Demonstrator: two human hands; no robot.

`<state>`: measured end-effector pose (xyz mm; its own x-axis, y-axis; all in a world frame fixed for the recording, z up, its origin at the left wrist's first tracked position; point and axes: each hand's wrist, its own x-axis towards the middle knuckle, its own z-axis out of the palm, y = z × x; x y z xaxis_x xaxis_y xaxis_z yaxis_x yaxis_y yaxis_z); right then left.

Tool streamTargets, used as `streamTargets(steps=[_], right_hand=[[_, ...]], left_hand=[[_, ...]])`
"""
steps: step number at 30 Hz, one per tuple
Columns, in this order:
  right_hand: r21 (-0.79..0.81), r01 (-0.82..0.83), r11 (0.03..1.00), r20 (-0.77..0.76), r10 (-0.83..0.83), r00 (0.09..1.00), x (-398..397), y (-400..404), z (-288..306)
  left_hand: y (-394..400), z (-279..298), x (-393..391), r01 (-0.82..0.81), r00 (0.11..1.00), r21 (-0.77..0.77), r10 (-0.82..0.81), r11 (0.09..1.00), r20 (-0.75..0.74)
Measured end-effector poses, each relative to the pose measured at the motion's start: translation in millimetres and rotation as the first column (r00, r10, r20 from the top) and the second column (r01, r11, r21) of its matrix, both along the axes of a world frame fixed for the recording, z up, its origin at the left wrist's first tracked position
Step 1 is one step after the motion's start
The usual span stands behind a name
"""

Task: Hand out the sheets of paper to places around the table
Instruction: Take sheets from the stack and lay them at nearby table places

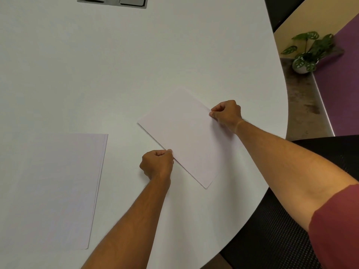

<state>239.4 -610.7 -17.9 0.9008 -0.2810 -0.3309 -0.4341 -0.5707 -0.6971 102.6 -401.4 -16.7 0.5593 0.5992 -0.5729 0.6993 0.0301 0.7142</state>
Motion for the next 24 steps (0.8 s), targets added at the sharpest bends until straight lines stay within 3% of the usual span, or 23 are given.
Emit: streamTargets(steps=[13,17,21,24], right_hand=[[-0.05,0.011,0.999,0.095,-0.006,0.995,-17.7,6.1,1.4],[-0.173,-0.043,0.984,0.115,0.063,0.991,-34.4,13.2,10.2],[-0.351,-0.1,0.931,0.176,0.17,0.97,-57.7,25.7,20.7],[-0.486,-0.112,0.867,0.204,0.238,0.95,-76.5,39.1,30.7]], left_hand=[[8.6,3.4,3.7,0.128,0.992,0.147,-0.126,0.981,-0.025],[15.7,16.6,8.7,0.226,0.968,0.274,-0.246,0.935,0.04],[23.2,32.3,12.4,0.394,0.868,0.405,-0.479,0.825,0.133],[31.3,39.8,13.7,0.548,0.709,0.542,-0.697,0.637,0.102]])
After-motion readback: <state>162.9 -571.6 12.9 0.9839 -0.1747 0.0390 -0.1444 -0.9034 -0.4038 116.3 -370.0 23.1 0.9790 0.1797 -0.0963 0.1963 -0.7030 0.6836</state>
